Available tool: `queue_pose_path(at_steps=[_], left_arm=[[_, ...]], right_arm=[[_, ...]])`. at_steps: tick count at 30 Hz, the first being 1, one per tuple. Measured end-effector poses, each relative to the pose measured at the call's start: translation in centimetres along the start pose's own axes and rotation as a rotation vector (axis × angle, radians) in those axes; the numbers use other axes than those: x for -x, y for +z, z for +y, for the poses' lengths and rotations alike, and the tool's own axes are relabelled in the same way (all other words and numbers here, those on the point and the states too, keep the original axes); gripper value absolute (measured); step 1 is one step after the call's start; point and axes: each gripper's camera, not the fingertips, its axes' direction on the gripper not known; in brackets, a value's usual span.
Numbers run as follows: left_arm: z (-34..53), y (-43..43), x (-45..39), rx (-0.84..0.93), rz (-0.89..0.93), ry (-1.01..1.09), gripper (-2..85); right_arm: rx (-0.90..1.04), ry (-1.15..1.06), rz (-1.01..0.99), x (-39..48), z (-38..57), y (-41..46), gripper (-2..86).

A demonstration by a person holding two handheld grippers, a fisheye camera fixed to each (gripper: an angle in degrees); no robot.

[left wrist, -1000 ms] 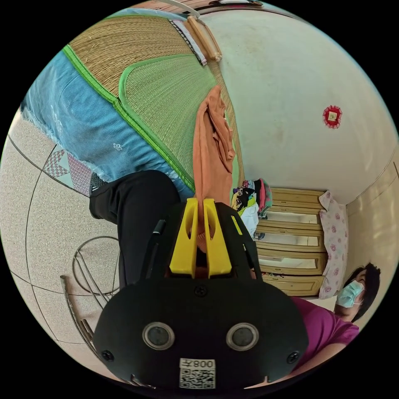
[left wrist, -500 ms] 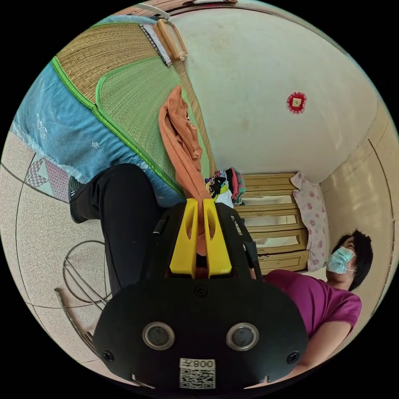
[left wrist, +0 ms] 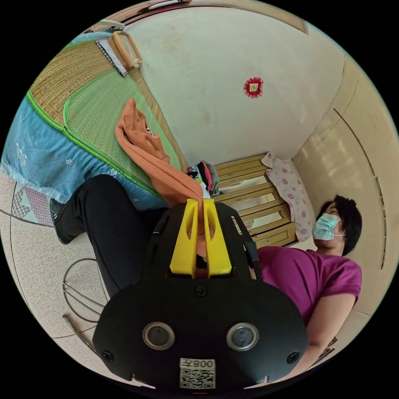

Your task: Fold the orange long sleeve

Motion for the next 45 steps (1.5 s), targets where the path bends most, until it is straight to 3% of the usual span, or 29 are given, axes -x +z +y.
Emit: queue_pose_path(at_steps=[11,20,45], left_arm=[[1.8,-0.5,-3.0,0.011,0.096,0.086,2.1],[2.2,-0.4,-3.2,-0.032,0.096,0.032,2.1],[-4.1,4.1,-4.1,-0.058,0.096,0.020,2.1]], right_arm=[[-0.010,-0.044,0.008,3.8,1.4,-2.3,1.0],[-0.024,-0.016,0.003,3.9,1.4,-3.3,1.1],[-0.060,0.039,0.012,2.6,-3.8,-4.6,1.1]])
